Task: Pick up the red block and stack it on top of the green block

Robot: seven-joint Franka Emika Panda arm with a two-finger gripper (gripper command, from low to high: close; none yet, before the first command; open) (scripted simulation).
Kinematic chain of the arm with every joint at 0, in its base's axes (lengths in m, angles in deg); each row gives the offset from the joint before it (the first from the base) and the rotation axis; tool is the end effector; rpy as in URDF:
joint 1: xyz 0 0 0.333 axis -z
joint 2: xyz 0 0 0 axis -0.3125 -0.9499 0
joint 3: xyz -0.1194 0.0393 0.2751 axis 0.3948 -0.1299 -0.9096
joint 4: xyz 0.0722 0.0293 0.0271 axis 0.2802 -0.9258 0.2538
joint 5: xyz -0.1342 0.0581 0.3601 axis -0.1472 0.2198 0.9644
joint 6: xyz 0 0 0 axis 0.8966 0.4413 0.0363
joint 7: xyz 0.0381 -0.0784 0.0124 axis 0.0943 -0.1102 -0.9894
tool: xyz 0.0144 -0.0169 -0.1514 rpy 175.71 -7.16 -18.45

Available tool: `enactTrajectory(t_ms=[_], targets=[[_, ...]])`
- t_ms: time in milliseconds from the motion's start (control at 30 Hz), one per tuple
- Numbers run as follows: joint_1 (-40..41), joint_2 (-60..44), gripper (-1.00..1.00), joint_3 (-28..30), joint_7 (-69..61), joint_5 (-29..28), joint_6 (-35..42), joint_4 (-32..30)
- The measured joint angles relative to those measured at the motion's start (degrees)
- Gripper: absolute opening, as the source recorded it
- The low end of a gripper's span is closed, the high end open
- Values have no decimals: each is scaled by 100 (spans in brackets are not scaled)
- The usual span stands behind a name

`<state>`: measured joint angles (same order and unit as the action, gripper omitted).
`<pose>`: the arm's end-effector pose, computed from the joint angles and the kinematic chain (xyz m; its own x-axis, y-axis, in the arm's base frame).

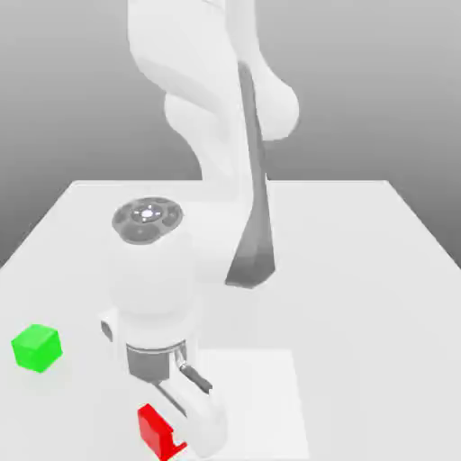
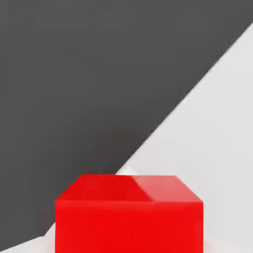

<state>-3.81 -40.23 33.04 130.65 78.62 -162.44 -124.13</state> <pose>0.4769 -0.0787 0.1390 -0.0489 -0.9988 -0.0005 -0.9988 0.0489 -0.0022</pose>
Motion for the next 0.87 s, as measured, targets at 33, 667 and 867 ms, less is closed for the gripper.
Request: enactTrajectory(t_ms=[33,667,867], targets=[[27,171,-100,15,29,43,135,-38],[1736,1016,-100,1788,3952,572,81,-943],[1853,441,100,1598,3727,925,-455,-920]])
